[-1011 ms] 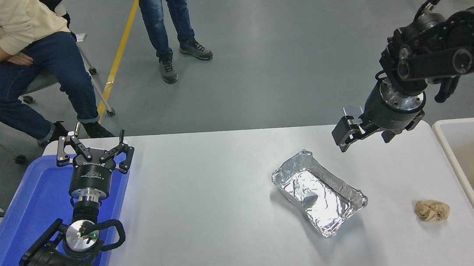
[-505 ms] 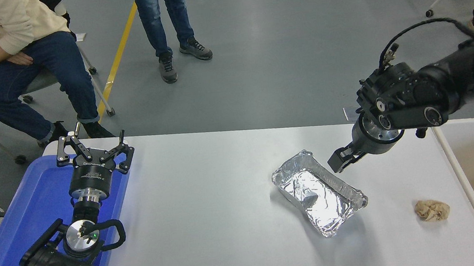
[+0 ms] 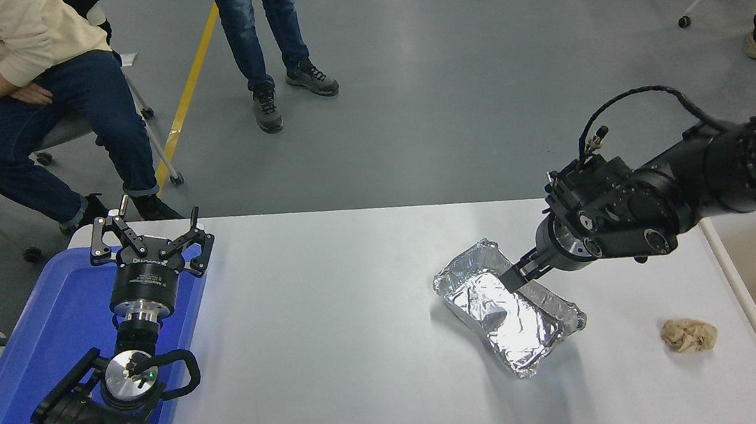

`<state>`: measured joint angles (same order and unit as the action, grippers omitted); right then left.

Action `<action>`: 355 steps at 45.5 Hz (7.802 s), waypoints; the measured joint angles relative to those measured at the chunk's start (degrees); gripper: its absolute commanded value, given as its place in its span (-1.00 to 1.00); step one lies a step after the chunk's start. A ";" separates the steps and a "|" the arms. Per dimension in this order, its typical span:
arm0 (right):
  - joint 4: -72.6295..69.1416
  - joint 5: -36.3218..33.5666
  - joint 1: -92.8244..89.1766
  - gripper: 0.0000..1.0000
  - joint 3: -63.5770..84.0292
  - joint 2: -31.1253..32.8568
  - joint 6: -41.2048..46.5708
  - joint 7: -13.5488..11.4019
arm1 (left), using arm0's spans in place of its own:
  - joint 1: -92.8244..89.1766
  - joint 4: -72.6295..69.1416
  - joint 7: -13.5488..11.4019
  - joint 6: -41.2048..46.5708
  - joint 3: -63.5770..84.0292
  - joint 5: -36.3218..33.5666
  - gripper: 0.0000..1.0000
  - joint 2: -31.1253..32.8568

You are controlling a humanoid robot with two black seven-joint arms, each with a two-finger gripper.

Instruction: Pick up foil plate and place in dustbin

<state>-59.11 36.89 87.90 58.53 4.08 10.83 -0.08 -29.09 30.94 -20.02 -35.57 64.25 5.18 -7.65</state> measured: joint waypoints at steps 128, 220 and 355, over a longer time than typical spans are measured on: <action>-5.26 -10.72 2.50 -1.00 3.73 4.46 -0.38 -0.24 | 0.00 0.00 -0.02 0.04 0.00 0.01 1.00 0.00; -21.12 -11.05 54.88 -1.00 25.26 31.25 34.15 -0.28 | 0.08 -0.05 -0.02 0.08 0.08 0.07 1.00 -0.09; 53.53 -16.02 -54.00 -1.00 -24.79 32.50 -11.02 -2.28 | 0.09 -0.04 -0.02 0.05 0.08 0.05 1.00 -0.06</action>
<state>-5.58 20.87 33.90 33.73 36.57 -0.19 -2.36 -29.00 30.90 -20.04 -35.52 64.33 5.23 -7.71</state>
